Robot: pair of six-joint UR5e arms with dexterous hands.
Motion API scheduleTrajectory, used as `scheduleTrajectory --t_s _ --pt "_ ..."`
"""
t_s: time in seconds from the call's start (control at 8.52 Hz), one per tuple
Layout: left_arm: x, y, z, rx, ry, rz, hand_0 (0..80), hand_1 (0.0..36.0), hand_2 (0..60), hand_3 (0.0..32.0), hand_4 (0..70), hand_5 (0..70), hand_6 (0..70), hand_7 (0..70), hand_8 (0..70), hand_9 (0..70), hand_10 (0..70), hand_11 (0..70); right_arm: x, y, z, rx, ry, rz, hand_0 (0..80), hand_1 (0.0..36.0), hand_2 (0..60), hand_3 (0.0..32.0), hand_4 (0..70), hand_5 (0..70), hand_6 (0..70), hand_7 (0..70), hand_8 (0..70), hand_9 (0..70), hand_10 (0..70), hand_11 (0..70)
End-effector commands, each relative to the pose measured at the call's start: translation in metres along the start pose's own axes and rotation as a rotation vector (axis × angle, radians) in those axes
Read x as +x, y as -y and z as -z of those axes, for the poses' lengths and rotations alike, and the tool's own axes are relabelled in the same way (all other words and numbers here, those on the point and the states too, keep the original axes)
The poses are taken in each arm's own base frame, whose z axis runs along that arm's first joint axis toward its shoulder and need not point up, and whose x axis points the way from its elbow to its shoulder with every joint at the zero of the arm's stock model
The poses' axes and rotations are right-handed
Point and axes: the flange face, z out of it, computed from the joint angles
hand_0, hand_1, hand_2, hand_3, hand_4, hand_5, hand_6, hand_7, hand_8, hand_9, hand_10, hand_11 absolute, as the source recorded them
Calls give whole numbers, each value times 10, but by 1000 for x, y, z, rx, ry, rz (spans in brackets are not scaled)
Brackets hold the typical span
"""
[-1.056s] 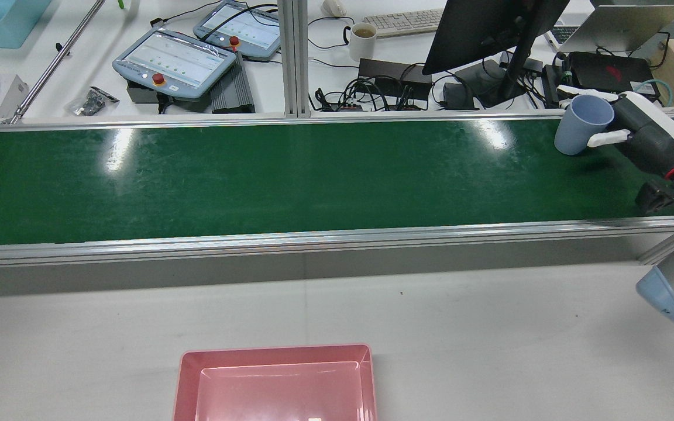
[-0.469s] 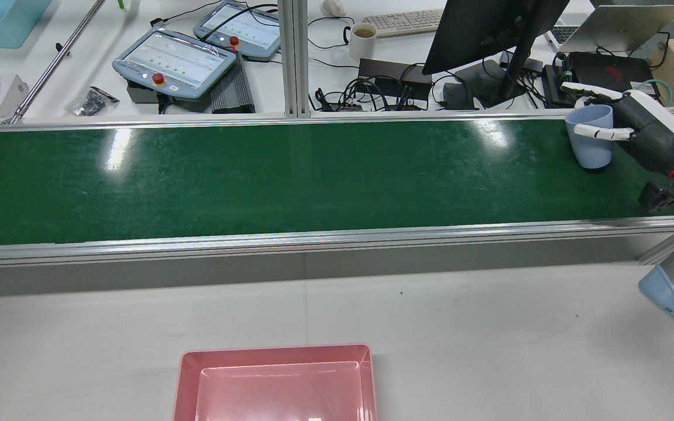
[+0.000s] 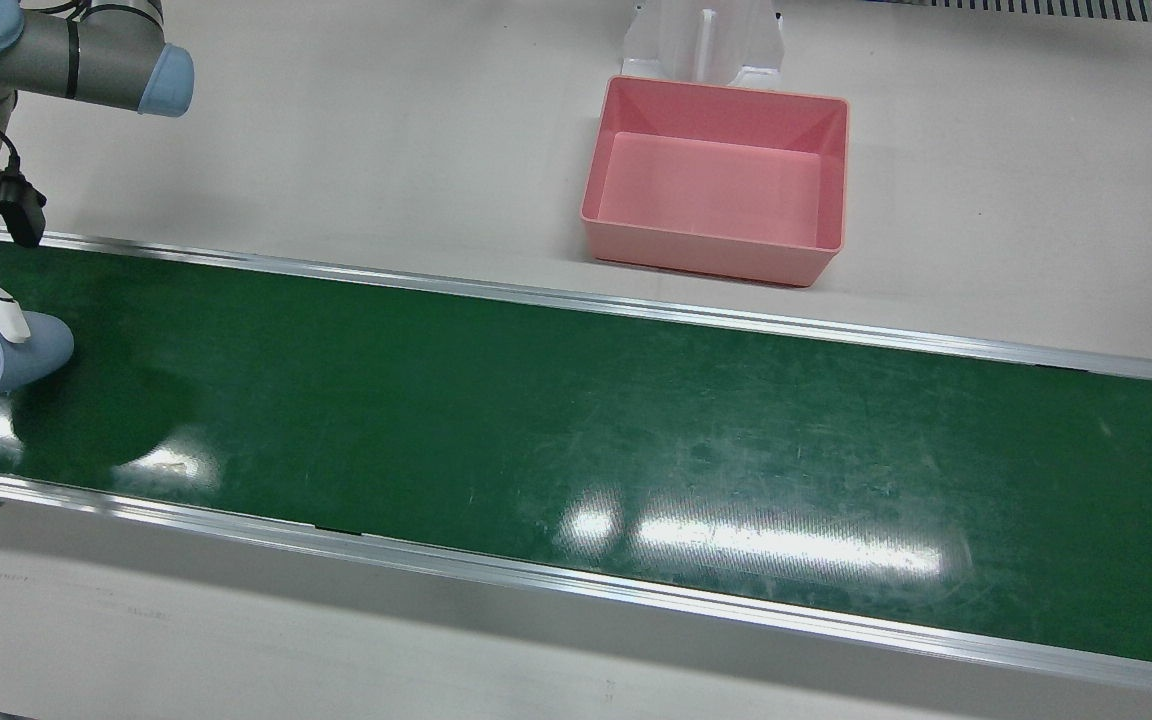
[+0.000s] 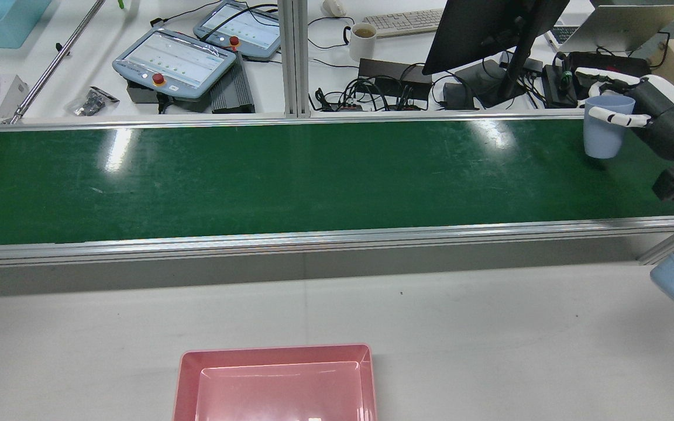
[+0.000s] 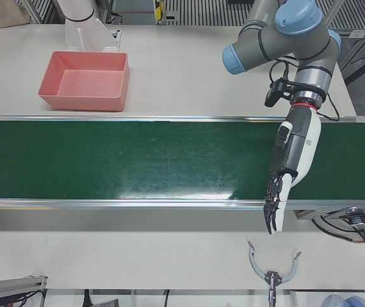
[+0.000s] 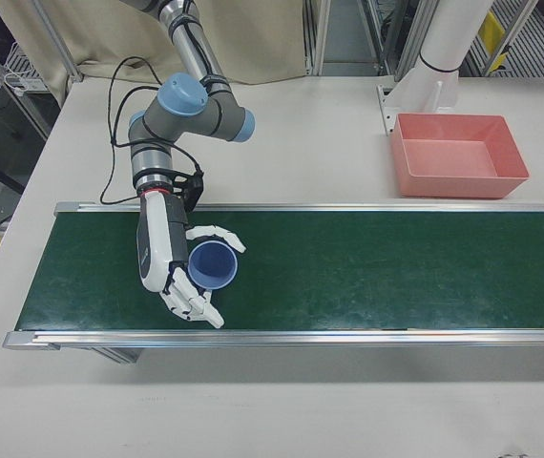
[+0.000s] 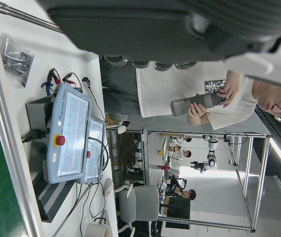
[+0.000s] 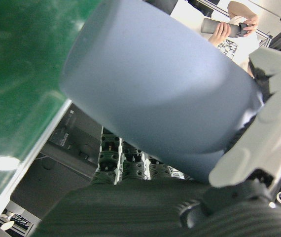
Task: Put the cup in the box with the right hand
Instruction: 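Lift the held cup up off the conveyor belt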
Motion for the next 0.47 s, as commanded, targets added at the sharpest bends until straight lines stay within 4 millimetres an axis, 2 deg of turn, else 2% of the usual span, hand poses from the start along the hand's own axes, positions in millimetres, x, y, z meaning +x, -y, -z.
scheduleTrajectory --t_s 0.0,0.12,0.23,0.35 --pt "0 0 0 0 0 0 0 0 0 0 0 0 0 0 0 0 0 0 -64 -70 -3 -176 31 -4 386 186 557 0 74 82 299 700 403 658 189 283" --pt "0 0 0 -1 0 0 0 0 0 0 0 0 0 0 0 0 0 0 -72 -110 1 -210 16 0 382 190 583 0 93 81 302 700 402 657 185 276" --pt "0 0 0 -1 -1 0 0 0 0 0 0 0 0 0 0 0 0 0 -72 -180 11 -282 -12 19 375 183 582 0 104 80 306 700 407 663 196 292" --pt "0 0 0 -1 0 0 0 0 0 0 0 0 0 0 0 0 0 0 -67 -237 7 -346 -34 28 362 176 589 0 141 79 318 700 419 677 211 312"
